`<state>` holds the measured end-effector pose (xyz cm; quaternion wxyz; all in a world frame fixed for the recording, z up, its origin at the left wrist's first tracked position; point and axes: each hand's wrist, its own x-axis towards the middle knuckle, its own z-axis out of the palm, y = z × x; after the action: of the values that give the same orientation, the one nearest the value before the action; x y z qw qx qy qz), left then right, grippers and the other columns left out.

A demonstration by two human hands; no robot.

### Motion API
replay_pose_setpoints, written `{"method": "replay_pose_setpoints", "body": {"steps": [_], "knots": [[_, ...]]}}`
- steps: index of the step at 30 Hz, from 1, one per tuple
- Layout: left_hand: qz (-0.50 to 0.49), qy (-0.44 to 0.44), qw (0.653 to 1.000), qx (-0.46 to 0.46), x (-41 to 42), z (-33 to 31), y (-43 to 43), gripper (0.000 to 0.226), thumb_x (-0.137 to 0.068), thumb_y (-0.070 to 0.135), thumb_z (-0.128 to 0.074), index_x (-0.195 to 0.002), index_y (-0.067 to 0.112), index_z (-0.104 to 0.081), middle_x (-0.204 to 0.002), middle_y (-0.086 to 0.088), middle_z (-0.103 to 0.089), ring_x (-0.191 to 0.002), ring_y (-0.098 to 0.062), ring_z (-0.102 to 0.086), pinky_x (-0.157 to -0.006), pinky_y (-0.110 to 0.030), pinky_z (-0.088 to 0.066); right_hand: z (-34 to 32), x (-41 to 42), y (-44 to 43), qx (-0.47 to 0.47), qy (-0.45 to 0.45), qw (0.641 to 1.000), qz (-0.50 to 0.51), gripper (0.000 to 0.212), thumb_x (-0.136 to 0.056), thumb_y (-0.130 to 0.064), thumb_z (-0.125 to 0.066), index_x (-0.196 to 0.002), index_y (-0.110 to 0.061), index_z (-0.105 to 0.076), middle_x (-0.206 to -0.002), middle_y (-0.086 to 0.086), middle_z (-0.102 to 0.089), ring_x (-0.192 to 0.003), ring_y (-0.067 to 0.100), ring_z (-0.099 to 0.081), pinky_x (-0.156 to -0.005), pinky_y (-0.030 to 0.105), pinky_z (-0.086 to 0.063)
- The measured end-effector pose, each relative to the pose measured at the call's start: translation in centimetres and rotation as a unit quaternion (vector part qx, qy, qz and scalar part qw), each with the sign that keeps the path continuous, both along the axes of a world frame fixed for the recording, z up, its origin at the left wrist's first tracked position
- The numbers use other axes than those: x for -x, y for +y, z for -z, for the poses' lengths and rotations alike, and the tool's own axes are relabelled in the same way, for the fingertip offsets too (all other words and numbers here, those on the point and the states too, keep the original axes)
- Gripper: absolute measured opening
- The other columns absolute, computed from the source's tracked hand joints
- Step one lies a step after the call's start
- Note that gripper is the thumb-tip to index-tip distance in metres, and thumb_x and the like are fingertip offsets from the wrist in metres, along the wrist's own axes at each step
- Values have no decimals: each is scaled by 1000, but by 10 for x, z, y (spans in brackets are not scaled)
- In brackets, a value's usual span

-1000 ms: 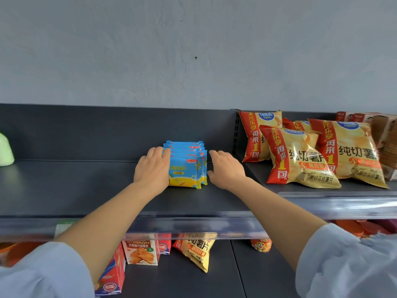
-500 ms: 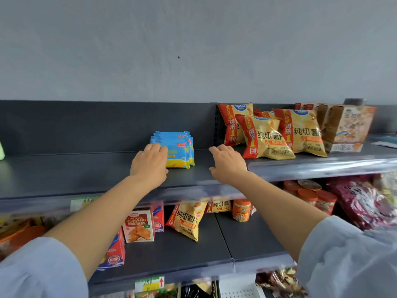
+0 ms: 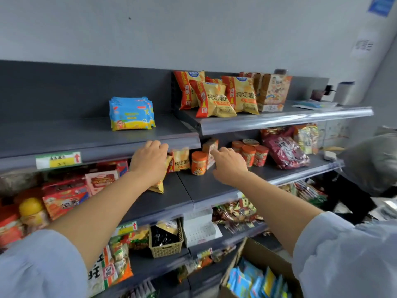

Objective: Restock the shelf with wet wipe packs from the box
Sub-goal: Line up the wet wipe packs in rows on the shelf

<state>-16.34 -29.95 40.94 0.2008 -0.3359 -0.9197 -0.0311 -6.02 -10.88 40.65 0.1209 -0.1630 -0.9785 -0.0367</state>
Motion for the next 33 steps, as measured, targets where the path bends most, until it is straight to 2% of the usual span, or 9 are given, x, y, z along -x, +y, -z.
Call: {"method": "replay_pose_setpoints", "body": {"steps": [4, 8, 11, 15, 19, 22, 26, 31, 33], "knots": [[32, -38, 999, 16, -28, 28, 28, 49, -87, 32, -64, -129, 15, -45, -135, -6, -45, -125, -25, -40, -95, -37, -43, 28, -39, 23, 8, -30, 999, 28, 49, -88, -24, -59, -133, -17, -43, -128, 8, -49, -121, 29, -44, -93, 39, -41], [62, -64, 996, 32, -54, 56, 65, 43, -87, 32, -64, -124, 16, -47, -129, -5, -48, -123, -25, -43, -93, -38, -45, 57, -73, 53, 25, -58, 997, 47, 43, -88, -21, -57, -129, -17, -46, -125, 7, -50, -120, 28, -45, -92, 37, -41], [83, -92, 991, 48, -74, 81, 97, 44, -90, 31, -62, -128, 16, -45, -129, -4, -47, -123, -24, -42, -91, -37, -44, 80, -95, 76, 40, -77, 995, 53, 37, -90, -23, -54, -126, -17, -48, -122, 8, -51, -119, 29, -47, -86, 37, -43], [95, -124, 985, 78, -100, 122, 136, 37, -93, 24, -57, -127, 17, -46, -127, -3, -48, -120, -23, -43, -89, -35, -46, 112, -123, 106, 63, -126, 988, 66, 44, -90, -19, -56, -132, -17, -46, -135, 11, -47, -124, 31, -43, -92, 41, -45], [96, -166, 977, 97, -124, 163, 169, 40, -91, 22, -59, -129, 16, -46, -129, -3, -46, -123, -24, -42, -90, -36, -45, 148, -146, 135, 86, -150, 983, 66, 41, -89, -18, -54, -129, -16, -47, -130, 10, -50, -122, 30, -44, -92, 42, -45], [110, -194, 969, 109, -139, 193, 188, 41, -90, 25, -60, -128, 17, -47, -129, -3, -47, -123, -24, -43, -95, -38, -44, 177, -157, 154, 108, -180, 975, 73, 42, -90, -22, -56, -131, -17, -47, -130, 9, -49, -124, 29, -43, -94, 41, -44], [113, -233, 957, 134, -148, 235, 209, 35, -90, 20, -59, -124, 17, -49, -127, -2, -48, -122, -23, -43, -95, -36, -45, 218, -160, 174, 146, -226, 960, 84, 48, -90, -24, -58, -136, -18, -46, -132, 8, -48, -126, 29, -43, -96, 41, -45], [121, -282, 938, 163, -144, 287, 230, 37, -90, 11, -52, -127, 17, -49, -126, -3, -48, -121, -23, -43, -93, -37, -45, 267, -157, 191, 180, -251, 946, 99, 43, -89, -24, -58, -130, -18, -49, -123, 8, -50, -120, 30, -46, -90, 40, -46], [124, -296, 930, 179, -141, 307, 238, 33, -91, 18, -56, -123, 17, -51, -125, -3, -49, -121, -23, -43, -93, -36, -45, 286, -155, 196, 194, -257, 941, 107, 39, -89, -21, -54, -127, -18, -51, -122, 9, -51, -118, 29, -46, -86, 37, -44]]}}
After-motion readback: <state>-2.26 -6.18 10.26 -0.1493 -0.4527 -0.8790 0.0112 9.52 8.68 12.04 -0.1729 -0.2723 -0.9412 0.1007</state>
